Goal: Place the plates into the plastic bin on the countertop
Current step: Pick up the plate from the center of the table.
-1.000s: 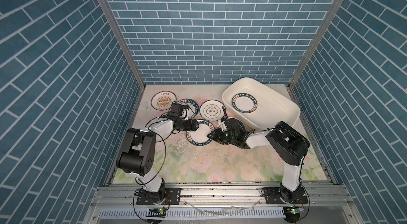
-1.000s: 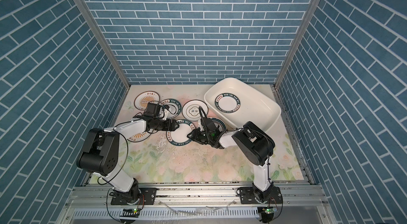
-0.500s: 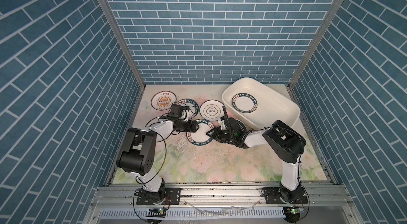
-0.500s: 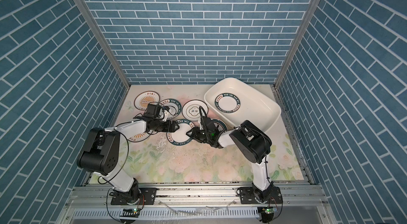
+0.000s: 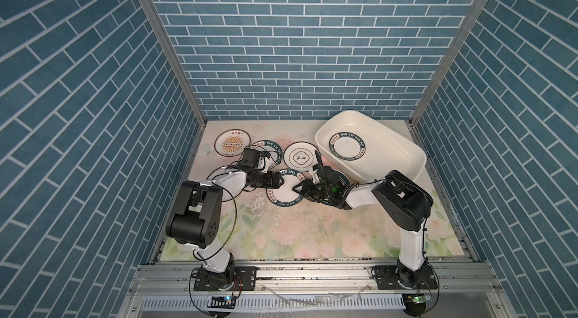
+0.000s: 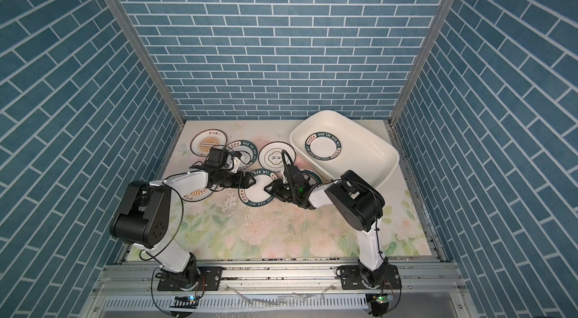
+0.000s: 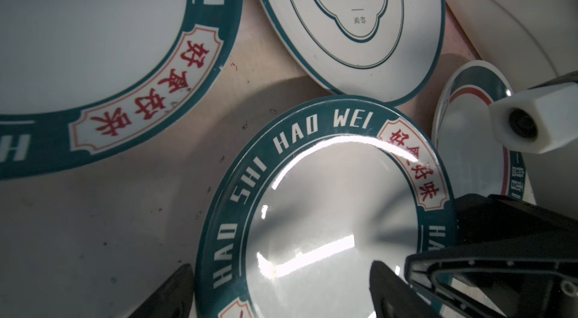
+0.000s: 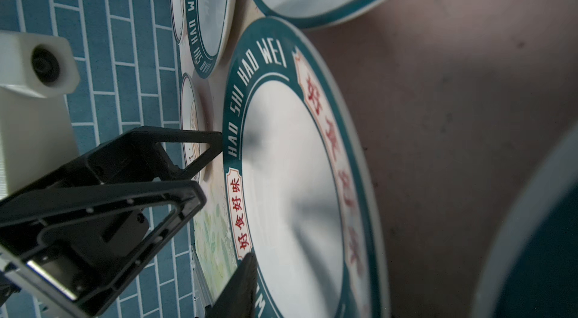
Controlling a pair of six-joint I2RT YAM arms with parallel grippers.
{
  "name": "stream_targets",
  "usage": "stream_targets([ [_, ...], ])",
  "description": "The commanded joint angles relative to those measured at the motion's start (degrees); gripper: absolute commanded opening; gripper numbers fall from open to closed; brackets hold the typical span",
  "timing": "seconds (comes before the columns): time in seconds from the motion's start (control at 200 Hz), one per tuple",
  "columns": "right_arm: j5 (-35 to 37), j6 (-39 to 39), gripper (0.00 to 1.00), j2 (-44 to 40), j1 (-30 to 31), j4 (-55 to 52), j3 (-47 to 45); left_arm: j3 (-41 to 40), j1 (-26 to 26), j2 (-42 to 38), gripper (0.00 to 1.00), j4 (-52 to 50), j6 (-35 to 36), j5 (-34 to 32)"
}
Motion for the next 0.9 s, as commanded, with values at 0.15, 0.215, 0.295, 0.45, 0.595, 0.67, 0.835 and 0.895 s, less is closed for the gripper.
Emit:
stream_targets([
  [0.15, -0.87, 1.25, 0.42, 1.38, 0.61, 0.33, 3.36, -0.98, -0.09, 0.68, 0.89, -0.57, 0.31, 4.56],
  [0.215, -0.96, 1.23, 0.41, 1.46, 0.61, 0.37, 3.72, -1.08, -0.08, 0.69, 0.89, -0.48, 0.26, 4.75],
  [0.295, -1.24, 1.24, 0.4, 1.55, 0.68, 0.38, 4.05, -1.08, -0.1, 0.93, 0.89, -0.51, 0.23, 4.79],
  [0.45, -1.32, 1.2, 0.38, 1.33, 0.79, 0.34, 3.88, -1.0, -0.1, 0.98, 0.89, -0.46, 0.26, 4.75],
  [0.595, -1.24, 1.16, 0.34, 1.09, 0.81, 0.38, 3.52, -0.98, -0.09, 0.86, 0.89, -0.44, 0.1, 4.75],
  [0.67, -1.23, 1.11, 0.32, 1.03, 0.76, 0.06, 3.54, -0.99, -0.11, 0.64, 0.89, -0.45, 0.17, 4.75],
  [0.835, -1.32, 1.0, 0.26, 0.69, 0.77, 0.05, 3.36, -1.17, -0.1, 0.18, 0.89, -0.48, 0.23, 4.42],
  [0.895, -1.32, 1.02, 0.26, 0.59, 0.76, 0.05, 3.23, -1.17, -0.11, -0.05, 0.89, -0.56, 0.34, 4.4],
])
